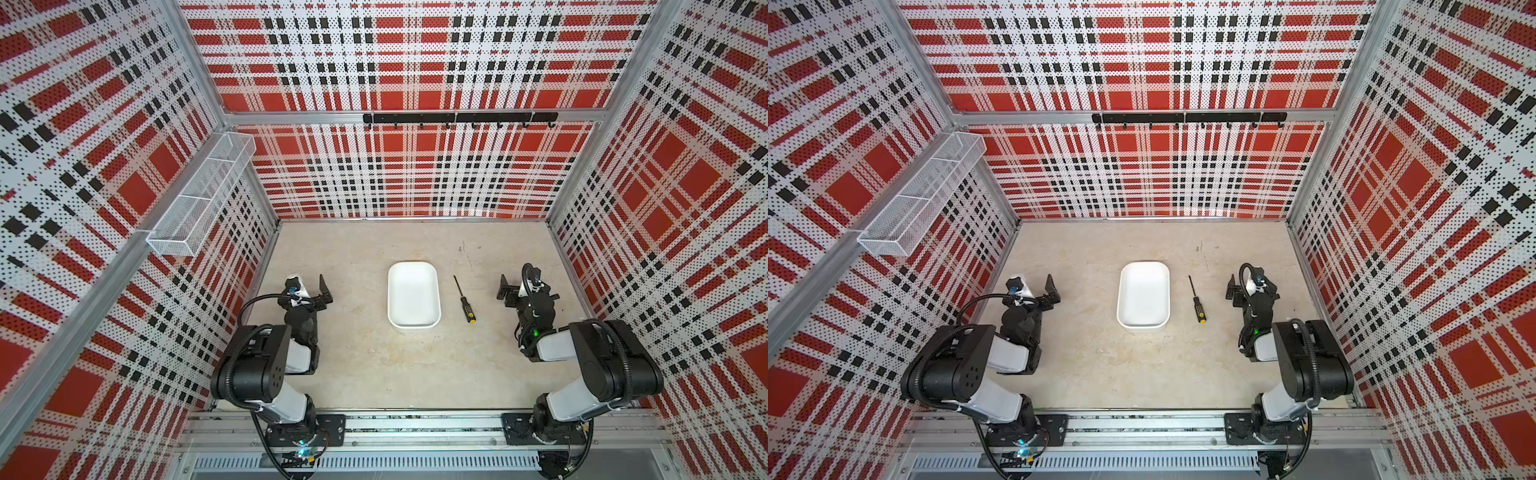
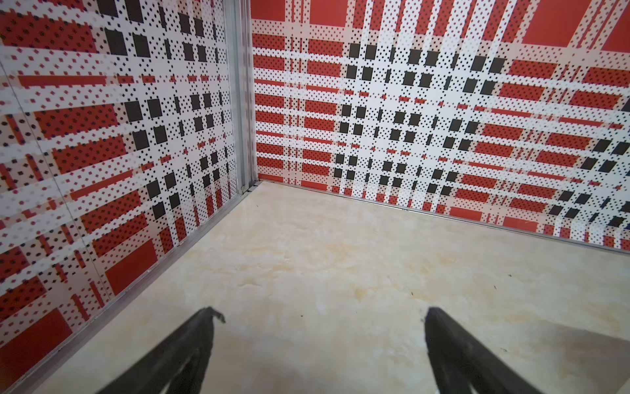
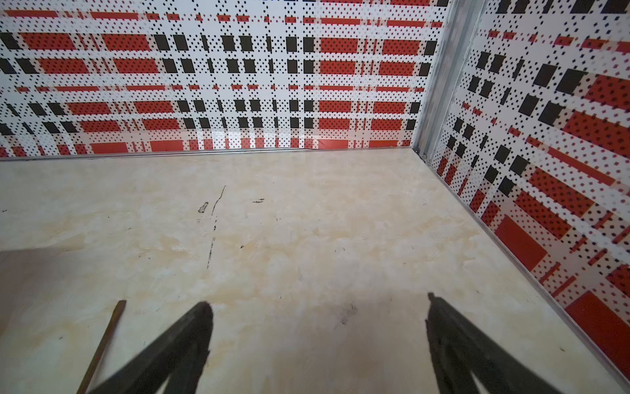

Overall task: Put the screwdriver in the bin
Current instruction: Pick up the screwdriver from the center of the table.

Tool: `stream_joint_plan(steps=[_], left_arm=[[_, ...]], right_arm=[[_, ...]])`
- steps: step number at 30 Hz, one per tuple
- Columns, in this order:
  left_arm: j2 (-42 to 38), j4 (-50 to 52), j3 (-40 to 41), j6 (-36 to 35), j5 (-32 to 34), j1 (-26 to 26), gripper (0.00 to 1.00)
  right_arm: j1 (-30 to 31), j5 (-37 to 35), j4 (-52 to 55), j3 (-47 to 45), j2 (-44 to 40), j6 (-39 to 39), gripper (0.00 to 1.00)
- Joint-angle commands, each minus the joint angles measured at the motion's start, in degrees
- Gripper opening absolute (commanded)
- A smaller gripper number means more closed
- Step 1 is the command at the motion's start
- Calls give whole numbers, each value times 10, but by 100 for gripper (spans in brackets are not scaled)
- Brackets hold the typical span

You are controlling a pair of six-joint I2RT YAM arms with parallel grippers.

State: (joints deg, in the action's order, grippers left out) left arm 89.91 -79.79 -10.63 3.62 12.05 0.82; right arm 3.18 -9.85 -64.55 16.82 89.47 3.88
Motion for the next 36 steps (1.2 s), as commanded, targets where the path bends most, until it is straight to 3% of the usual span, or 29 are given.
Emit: stream_joint_plan(steps=[1, 27, 36], left_arm=[[3, -22, -4, -1, 3, 2, 98], [3, -22, -4, -1, 2, 1, 98], [-21, 45, -30, -28, -49, -3, 98]], right_arm=[[-6, 4, -10, 2, 8, -1, 100], [-6, 4, -16, 0, 6, -2, 100], [-6, 9, -11, 0, -2, -6, 100]])
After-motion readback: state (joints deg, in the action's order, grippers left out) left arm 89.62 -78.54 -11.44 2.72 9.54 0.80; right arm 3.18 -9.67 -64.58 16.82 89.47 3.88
